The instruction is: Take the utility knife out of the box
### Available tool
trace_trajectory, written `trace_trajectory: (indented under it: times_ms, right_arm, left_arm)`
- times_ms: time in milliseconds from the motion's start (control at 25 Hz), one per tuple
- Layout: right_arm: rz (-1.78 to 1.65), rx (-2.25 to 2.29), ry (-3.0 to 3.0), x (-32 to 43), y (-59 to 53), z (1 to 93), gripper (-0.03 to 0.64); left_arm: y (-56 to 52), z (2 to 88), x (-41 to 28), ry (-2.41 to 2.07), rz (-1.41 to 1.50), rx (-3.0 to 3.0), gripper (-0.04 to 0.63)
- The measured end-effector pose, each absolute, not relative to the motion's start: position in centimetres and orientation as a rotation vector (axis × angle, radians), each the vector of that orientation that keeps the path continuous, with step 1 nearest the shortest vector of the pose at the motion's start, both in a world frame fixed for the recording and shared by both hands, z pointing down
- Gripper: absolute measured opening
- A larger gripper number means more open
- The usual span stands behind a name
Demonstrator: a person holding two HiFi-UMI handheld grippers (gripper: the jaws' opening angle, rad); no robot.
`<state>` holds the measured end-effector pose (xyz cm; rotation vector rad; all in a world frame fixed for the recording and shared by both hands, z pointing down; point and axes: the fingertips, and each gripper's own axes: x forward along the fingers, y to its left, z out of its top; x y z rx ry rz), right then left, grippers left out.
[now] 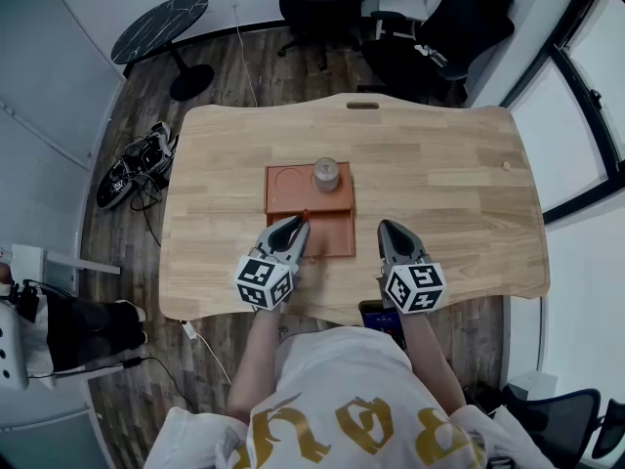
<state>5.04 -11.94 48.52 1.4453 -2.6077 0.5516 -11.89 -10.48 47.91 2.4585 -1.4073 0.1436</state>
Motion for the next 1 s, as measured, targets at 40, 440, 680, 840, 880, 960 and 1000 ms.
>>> trace_trajectory:
  times_ms: [40, 440, 680, 840, 880, 960, 1000]
  right_arm:
    - [0.549, 1.447, -2.605, 5.0, -11.9, 48.5, 0.011]
    - [0.514, 1.445, -2.598, 4.6, -11.9, 47.9, 0.011]
    - [0.515, 1.451, -2.593, 4.6, -11.9, 48.0, 0.011]
    - [0.519, 1.45, -2.593, 4.6, -12.1, 48.0, 0.011]
    - [0.521, 1.451, -2.592, 4.6, -12.1, 48.0, 0.011]
    - [0.522, 1.454, -2.591, 4.6, -12.1, 48.1, 0.011]
    - [0.521, 1.455, -2.591, 4.6, -12.1, 48.1, 0.011]
  left_arm:
    - [-10.4, 47.8, -11.9, -1.415, 0.14, 2.464, 0.056]
    - [-10.3, 46.2, -12.5, -1.46, 0.093, 2.491, 0.056]
    - [-10.4, 45.9, -12.6, -1.46, 0.074, 2.505, 0.056]
    - [-10.4, 45.7, -12.7, -1.461, 0.067, 2.507, 0.056]
    - [-10.5, 45.8, -12.7, -1.46, 0.068, 2.506, 0.055]
    - [-10.5, 45.9, -12.7, -1.451, 0.07, 2.506, 0.057]
    - [-10.5, 46.0, -12.6, -1.444, 0.071, 2.507, 0.057]
